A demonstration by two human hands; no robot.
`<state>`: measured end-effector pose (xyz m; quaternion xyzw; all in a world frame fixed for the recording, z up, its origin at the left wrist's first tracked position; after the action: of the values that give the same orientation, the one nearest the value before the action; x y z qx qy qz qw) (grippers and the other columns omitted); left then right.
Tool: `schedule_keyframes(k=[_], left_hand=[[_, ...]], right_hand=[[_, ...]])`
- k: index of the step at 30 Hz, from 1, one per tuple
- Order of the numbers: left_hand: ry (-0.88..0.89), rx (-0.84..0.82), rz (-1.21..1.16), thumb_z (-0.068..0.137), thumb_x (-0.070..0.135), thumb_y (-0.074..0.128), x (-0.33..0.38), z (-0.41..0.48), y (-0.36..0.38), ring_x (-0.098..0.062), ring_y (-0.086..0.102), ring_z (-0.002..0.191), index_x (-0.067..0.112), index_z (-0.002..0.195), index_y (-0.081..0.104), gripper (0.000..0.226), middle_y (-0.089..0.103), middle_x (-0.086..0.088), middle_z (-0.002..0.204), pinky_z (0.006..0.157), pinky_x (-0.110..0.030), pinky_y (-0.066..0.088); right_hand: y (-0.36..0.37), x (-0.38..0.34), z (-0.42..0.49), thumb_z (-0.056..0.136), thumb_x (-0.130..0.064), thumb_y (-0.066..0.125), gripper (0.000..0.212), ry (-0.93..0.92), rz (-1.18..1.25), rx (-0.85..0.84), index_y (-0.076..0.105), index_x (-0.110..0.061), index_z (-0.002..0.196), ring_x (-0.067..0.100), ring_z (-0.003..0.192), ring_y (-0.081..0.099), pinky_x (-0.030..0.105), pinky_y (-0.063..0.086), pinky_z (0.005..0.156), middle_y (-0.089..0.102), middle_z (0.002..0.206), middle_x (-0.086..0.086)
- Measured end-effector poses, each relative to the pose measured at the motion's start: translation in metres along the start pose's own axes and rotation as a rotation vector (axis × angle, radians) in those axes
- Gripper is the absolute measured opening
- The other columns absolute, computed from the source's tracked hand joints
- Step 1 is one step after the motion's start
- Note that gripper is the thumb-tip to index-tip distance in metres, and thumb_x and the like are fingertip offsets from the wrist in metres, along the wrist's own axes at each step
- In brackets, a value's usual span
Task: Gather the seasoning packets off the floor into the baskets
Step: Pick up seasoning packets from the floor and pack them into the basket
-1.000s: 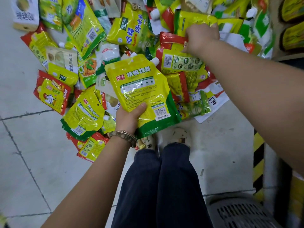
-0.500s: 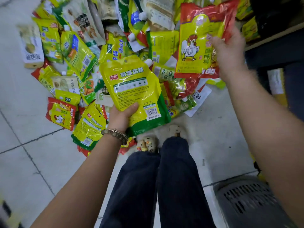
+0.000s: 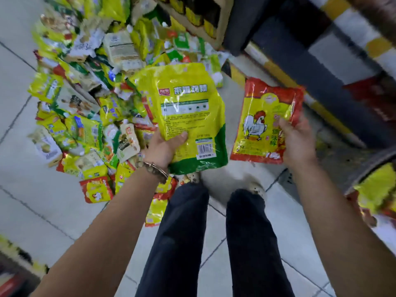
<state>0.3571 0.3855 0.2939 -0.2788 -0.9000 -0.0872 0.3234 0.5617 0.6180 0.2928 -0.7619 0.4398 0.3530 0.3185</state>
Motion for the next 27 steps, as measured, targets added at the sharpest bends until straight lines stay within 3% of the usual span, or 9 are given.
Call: schedule_keyframes(k=[4, 6, 9, 12, 16, 20, 22, 25, 27], left_hand=[[-0.015, -0.102, 0.059, 0.074, 0.011, 0.076, -0.020, -0.026, 0.093, -0.013, 0.065, 0.092, -0.001, 0.119, 0.052, 0.053, 0.070, 0.001, 0.097, 0.089, -0.028, 0.050], [-0.022, -0.162, 0.141, 0.061, 0.021, 0.082, -0.040, -0.037, 0.143, -0.020, 0.066, 0.091, 0.001, 0.115, 0.058, 0.062, 0.071, -0.001, 0.095, 0.090, -0.038, 0.051], [0.014, -0.253, 0.274, 0.070, 0.008, 0.077, -0.074, -0.066, 0.223, -0.011, 0.067, 0.071, 0.018, 0.081, 0.066, 0.019, 0.072, 0.011, 0.070, 0.080, -0.035, 0.054], [0.081, -0.350, 0.381, 0.079, -0.001, 0.068, -0.105, -0.102, 0.304, -0.003, 0.065, 0.061, 0.022, 0.075, 0.064, 0.024, 0.068, 0.015, 0.061, 0.073, -0.030, 0.054], [0.072, -0.483, 0.521, 0.082, 0.008, 0.068, -0.163, -0.143, 0.403, -0.019, 0.065, 0.086, 0.023, 0.089, 0.065, 0.017, 0.070, 0.006, 0.087, 0.088, -0.041, 0.052], [-0.035, -0.549, 0.694, 0.079, 0.031, 0.072, -0.237, -0.165, 0.478, -0.007, 0.058, 0.090, 0.023, 0.111, 0.055, 0.037, 0.061, 0.007, 0.105, 0.081, -0.019, 0.046], [-0.068, -0.572, 0.777, 0.083, 0.027, 0.070, -0.274, -0.171, 0.506, -0.005, 0.056, 0.088, 0.019, 0.116, 0.054, 0.038, 0.061, 0.009, 0.104, 0.073, -0.015, 0.042], [-0.049, -0.537, 0.885, 0.082, 0.020, 0.070, -0.320, -0.174, 0.532, -0.019, 0.058, 0.106, 0.010, 0.125, 0.055, 0.046, 0.061, -0.002, 0.119, 0.093, -0.033, 0.048], [-0.023, -0.475, 1.027, 0.082, 0.022, 0.070, -0.341, -0.171, 0.536, -0.027, 0.053, 0.118, 0.008, 0.132, 0.049, 0.056, 0.056, -0.008, 0.129, 0.100, -0.038, 0.044]], right_hand=[[-0.119, 0.030, -0.031, 0.090, -0.004, 0.057, 0.019, 0.008, 0.146, 0.189, 0.064, -0.022, 0.090, 0.018, 0.083, 0.063, 0.046, 0.052, 0.085, 0.067, 0.084, -0.006], [-0.174, 0.045, -0.040, 0.089, 0.001, 0.056, 0.020, 0.001, 0.195, 0.250, 0.061, -0.018, 0.089, 0.012, 0.075, 0.062, 0.036, 0.054, 0.076, 0.067, 0.076, -0.010], [-0.260, 0.068, -0.060, 0.087, 0.005, 0.057, 0.022, -0.002, 0.201, 0.371, 0.059, -0.017, 0.089, 0.005, 0.067, 0.059, 0.024, 0.050, 0.069, 0.066, 0.067, -0.015], [-0.353, 0.097, -0.086, 0.083, 0.008, 0.058, 0.024, 0.009, 0.256, 0.511, 0.059, -0.015, 0.092, 0.006, 0.066, 0.057, 0.022, 0.047, 0.068, 0.065, 0.066, -0.014], [-0.474, 0.141, -0.125, 0.079, 0.004, 0.058, 0.024, 0.084, 0.234, 0.683, 0.062, -0.018, 0.089, 0.009, 0.066, 0.056, 0.024, 0.047, 0.066, 0.065, 0.067, -0.014], [-0.563, 0.196, -0.146, 0.074, -0.008, 0.059, 0.027, 0.238, 0.142, 0.772, 0.064, -0.034, 0.073, 0.018, 0.073, 0.058, 0.041, 0.052, 0.073, 0.064, 0.079, -0.004], [-0.587, 0.224, -0.143, 0.079, -0.001, 0.059, 0.030, 0.290, 0.135, 0.775, 0.064, -0.031, 0.078, 0.013, 0.071, 0.062, 0.038, 0.054, 0.075, 0.065, 0.083, -0.004], [-0.597, 0.258, -0.128, 0.081, -0.003, 0.063, 0.024, 0.365, 0.113, 0.730, 0.062, -0.021, 0.097, 0.007, 0.069, 0.061, 0.029, 0.053, 0.071, 0.066, 0.084, -0.008], [-0.598, 0.279, -0.123, 0.085, -0.012, 0.060, 0.026, 0.425, -0.020, 0.729, 0.057, -0.012, 0.111, 0.018, 0.082, 0.063, 0.032, 0.049, 0.076, 0.067, 0.096, 0.002]])
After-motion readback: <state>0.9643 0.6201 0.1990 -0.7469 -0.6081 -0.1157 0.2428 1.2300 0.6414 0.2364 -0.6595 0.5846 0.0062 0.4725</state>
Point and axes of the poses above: each hand's wrist, its own z-axis towards the middle knuckle, its own y-axis out of the palm, x = y × z, the point moved 8 cm from there along z, towards the middle knuckle
